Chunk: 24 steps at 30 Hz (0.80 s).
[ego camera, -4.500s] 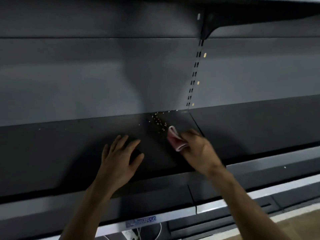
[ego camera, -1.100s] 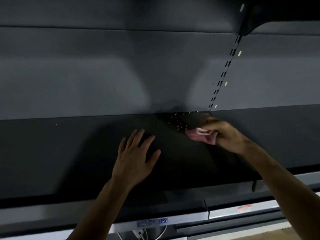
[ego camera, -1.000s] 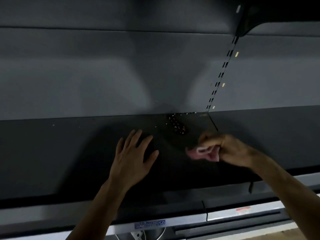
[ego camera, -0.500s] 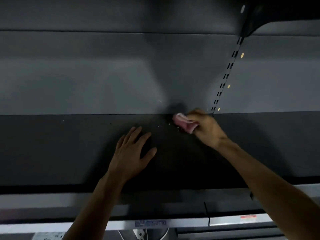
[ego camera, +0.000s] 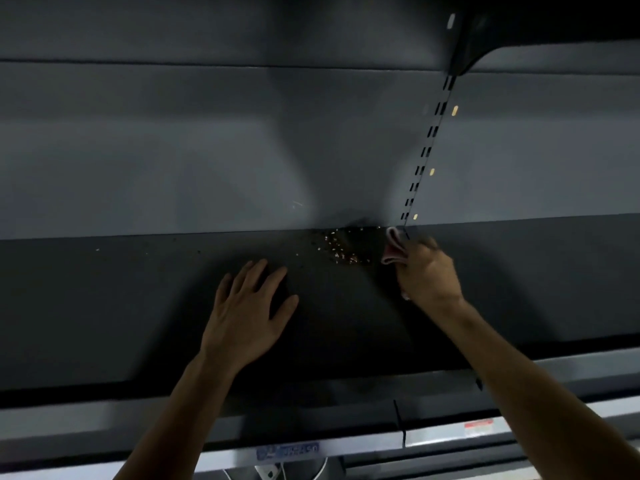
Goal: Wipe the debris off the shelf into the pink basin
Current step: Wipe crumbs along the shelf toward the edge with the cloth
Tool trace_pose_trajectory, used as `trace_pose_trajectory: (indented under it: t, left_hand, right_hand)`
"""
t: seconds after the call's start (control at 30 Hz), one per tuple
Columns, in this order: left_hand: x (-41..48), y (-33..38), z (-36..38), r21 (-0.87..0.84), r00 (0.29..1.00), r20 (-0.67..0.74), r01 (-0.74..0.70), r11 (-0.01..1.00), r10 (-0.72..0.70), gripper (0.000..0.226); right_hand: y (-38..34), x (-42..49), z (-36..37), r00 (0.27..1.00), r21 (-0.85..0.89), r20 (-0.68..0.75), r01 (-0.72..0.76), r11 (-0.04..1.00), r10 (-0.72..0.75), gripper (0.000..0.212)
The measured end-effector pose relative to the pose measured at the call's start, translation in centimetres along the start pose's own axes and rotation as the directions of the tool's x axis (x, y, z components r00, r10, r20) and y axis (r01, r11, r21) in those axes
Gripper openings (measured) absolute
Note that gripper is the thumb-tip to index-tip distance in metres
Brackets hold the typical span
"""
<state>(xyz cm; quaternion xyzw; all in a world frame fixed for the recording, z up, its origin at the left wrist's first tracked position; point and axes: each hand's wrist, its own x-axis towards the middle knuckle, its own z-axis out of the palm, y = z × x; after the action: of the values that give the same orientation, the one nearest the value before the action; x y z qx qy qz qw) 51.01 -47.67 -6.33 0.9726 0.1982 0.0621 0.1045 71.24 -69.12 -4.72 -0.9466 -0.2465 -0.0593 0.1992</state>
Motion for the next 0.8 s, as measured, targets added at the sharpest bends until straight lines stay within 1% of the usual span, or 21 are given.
trace_pose_trajectory:
  t: [0.03,0.07,0.13,0.17,0.23,0.27,0.33,0.37,0.4,0.43,0.5,0.6,0.7,0.8]
  left_hand:
    - [-0.1,0.0,0.1,0.000,1.000,-0.004,-0.004,1.000,0.004,0.069]
    - [-0.1,-0.1,0.1,-0.003,1.000,-0.011,-0.009,1.000,0.009,0.072]
    - [-0.1,-0.2,0.0,-0.015,1.000,-0.019,-0.014,1.000,0.013,0.077]
    - [-0.1,-0.4,0.0,-0.018,1.000,-0.019,-0.018,1.000,0.018,0.077]
    - [-0.3,-0.9,-0.1,-0.013,0.999,-0.010,-0.050,0.999,0.050,0.077]
    - [-0.5,-1.3,-0.1,-0.020,0.997,-0.006,-0.077,0.997,0.077,0.076]
    - [-0.6,-2.3,-0.3,-0.063,0.990,0.010,-0.138,0.988,0.139,0.074]
    - [-0.5,-2.9,-0.5,-0.079,0.986,0.024,-0.160,0.984,0.162,0.073]
    - [-0.3,-3.5,-0.6,-0.081,0.984,0.041,-0.172,0.982,0.175,0.074]
    - [0.0,-4.1,-0.7,-0.076,0.982,0.055,-0.175,0.982,0.179,0.075]
    - [0.9,-4.9,-0.9,-0.079,0.983,0.058,-0.168,0.983,0.173,0.076]
    - [1.5,-5.1,-0.9,-0.064,0.984,0.070,-0.159,0.985,0.163,0.076]
    - [1.6,-4.8,-0.8,-0.036,0.986,0.054,-0.157,0.987,0.159,0.073]
    - [1.6,-4.7,-0.7,-0.031,0.987,0.029,-0.159,0.987,0.160,0.068]
  right_hand:
    - [-1.6,-0.1,0.8,0.999,-0.026,0.010,0.031,0.999,-0.030,0.037]
    - [-3.3,-0.1,1.5,0.998,-0.047,0.000,0.062,0.997,-0.062,0.039]
    - [-6.2,0.1,2.8,0.995,-0.046,-0.006,0.099,0.994,-0.100,0.038]
    - [-7.2,0.3,3.4,0.995,-0.003,0.014,0.102,0.995,-0.102,0.037]
    - [-8.5,0.6,3.5,0.993,0.146,0.050,0.101,0.984,-0.110,0.032]
    - [-8.5,0.9,3.4,0.993,0.203,0.036,0.103,0.974,-0.113,0.026]
    - [-7.6,1.3,2.3,0.997,0.263,-0.041,0.077,0.962,-0.068,0.017]
    - [-6.5,1.7,1.6,0.998,0.283,-0.065,0.026,0.959,-0.008,0.016]
    - [-5.2,2.3,0.9,0.996,0.285,-0.057,-0.044,0.958,0.062,0.013]
    - [-3.7,2.9,0.2,0.991,0.257,-0.037,-0.117,0.959,0.130,0.010]
    - [-1.5,4.1,-0.6,0.969,0.121,-0.046,-0.235,0.964,0.242,0.013]
    - [-1.9,5.0,0.0,0.948,0.006,-0.042,-0.317,0.948,0.317,0.025]
    - [-4.8,5.0,1.8,0.949,-0.035,-0.046,-0.314,0.949,0.312,0.029]
    - [-7.9,4.6,3.1,0.973,-0.028,-0.036,-0.228,0.973,0.227,0.026]
